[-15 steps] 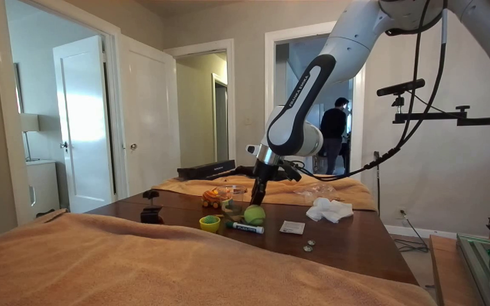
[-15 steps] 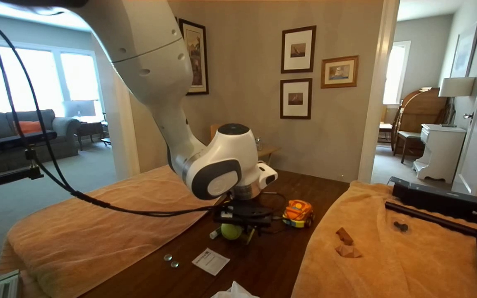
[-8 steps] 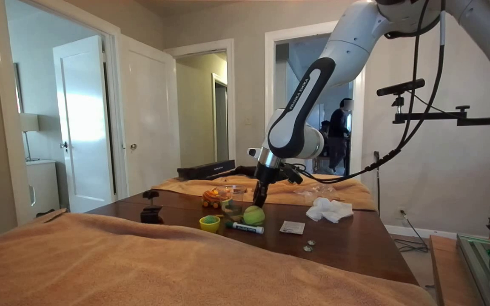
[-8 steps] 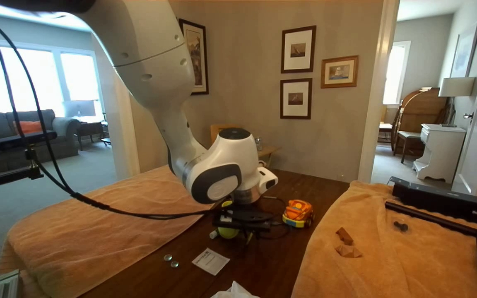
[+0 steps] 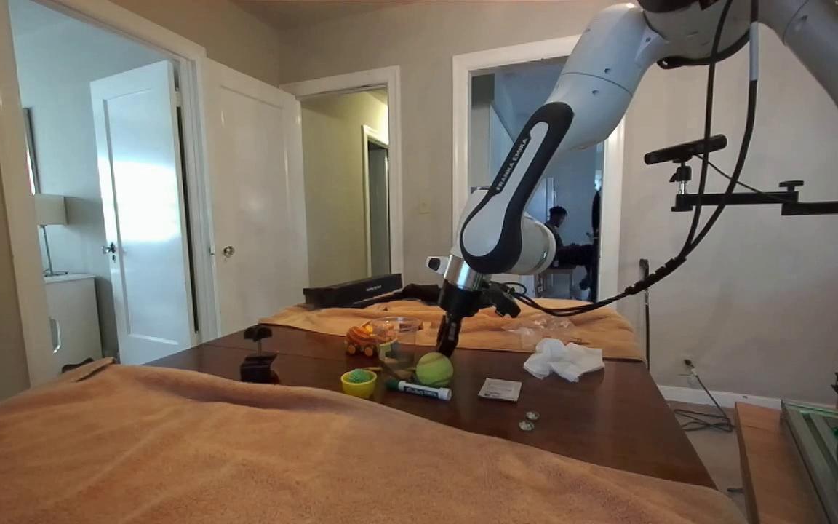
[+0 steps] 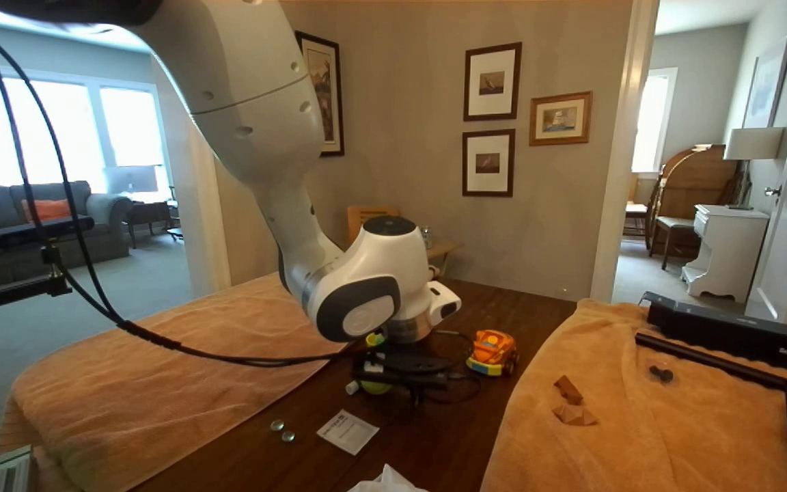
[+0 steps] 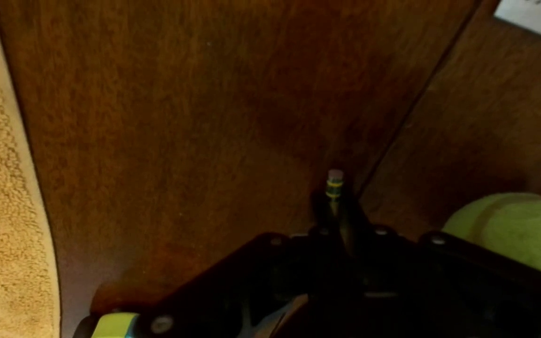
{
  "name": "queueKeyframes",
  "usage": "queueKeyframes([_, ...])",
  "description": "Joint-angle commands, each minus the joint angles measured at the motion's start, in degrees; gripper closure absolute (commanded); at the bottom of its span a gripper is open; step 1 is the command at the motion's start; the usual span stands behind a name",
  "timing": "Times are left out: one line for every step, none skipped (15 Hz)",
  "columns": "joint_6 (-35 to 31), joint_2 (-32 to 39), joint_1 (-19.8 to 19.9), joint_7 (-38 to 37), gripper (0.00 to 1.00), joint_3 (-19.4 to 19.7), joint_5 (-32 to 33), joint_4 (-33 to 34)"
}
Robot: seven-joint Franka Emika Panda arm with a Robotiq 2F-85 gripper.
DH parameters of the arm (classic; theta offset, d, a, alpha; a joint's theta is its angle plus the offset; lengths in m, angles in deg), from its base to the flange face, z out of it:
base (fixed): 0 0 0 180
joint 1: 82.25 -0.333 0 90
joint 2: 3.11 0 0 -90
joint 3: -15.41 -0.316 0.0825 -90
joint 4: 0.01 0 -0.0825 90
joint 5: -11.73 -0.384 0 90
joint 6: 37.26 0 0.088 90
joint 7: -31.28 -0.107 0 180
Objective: Move the car forwards then put the pencil in the clear cup.
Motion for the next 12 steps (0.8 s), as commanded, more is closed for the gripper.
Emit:
queueKeyframes([0.0,0.7,-0.1,0.3,0.98,0.1,-0.6,0.6])
queueKeyframes([0.1,0.6,0.0,0.3,0.98,0.1,-0.6,0.6])
queueKeyframes([0.1,0.3,0.0,0.3,0.98,0.0,-0.7,0.3])
queueKeyframes([-0.1,-0.3,-0.6,-0.1,0.98,0.7,-0.4,-0.1])
queueKeyframes([-0.5,-2.3,-2.3,-0.6,0.98,2.5,0.6,-1.4])
queueKeyframes([-0.2,-3.7,-3.7,-1.2,0.98,4.1,1.2,-2.1])
queueKeyframes([0.0,-5.1,-4.7,-1.5,0.98,5.3,1.5,-2.9])
queueKeyframes([-0.1,-6.2,-5.6,-1.6,0.98,6.6,1.7,-3.5])
queueKeyframes([-0.1,-7.5,-6.2,-1.7,0.98,7.6,1.8,-4.2])
queueKeyframes([0.3,-8.7,-6.4,-1.3,0.98,8.0,1.6,-4.9])
queueKeyframes([0.6,-10.4,-6.3,-1.0,0.98,8.2,1.2,-6.1])
queueKeyframes([1.1,-11.7,-6.1,-0.7,0.98,8.1,0.8,-6.9])
